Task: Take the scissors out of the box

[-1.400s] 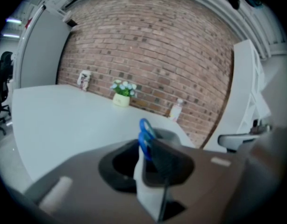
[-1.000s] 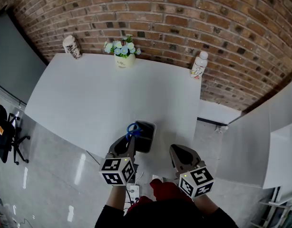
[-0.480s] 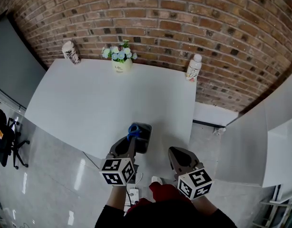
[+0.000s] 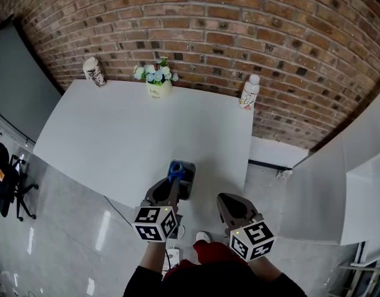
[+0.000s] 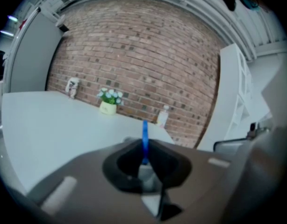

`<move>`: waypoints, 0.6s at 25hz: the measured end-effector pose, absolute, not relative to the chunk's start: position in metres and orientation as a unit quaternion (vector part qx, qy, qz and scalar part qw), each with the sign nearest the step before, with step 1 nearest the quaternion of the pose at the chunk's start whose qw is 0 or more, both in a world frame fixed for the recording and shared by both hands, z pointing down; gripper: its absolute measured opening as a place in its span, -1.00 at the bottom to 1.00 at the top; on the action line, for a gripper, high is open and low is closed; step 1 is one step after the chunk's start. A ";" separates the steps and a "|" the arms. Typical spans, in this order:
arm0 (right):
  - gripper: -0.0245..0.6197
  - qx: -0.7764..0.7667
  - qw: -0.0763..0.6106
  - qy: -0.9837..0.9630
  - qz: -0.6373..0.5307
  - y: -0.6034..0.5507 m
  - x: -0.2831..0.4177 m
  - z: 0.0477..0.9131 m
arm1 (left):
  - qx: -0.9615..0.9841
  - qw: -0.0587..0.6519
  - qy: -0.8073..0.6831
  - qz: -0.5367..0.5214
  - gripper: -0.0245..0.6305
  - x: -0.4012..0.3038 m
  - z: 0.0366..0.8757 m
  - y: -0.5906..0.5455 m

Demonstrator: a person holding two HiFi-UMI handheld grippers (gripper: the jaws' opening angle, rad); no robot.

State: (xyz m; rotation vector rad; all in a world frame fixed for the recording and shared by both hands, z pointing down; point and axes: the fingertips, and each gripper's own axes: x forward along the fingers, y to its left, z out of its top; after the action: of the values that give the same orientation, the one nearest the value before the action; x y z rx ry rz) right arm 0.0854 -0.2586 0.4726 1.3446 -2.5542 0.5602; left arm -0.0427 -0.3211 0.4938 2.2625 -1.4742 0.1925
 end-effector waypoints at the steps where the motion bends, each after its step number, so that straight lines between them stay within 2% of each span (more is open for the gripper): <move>1: -0.90 0.454 0.100 -0.865 0.189 -0.258 0.085 0.472 | 0.816 0.213 -0.533 0.068 -0.83 -0.043 0.492 -0.320; 15: -0.90 0.425 0.086 -0.884 0.173 -0.252 0.062 0.454 | 0.809 0.179 -0.558 0.035 -0.84 -0.065 0.443 -0.300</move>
State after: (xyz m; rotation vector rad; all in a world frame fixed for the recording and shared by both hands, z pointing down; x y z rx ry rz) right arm 0.0623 -0.2518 0.4537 1.2663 -2.6353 0.5164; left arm -0.0650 -0.2996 0.4431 2.2881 -1.5774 0.0999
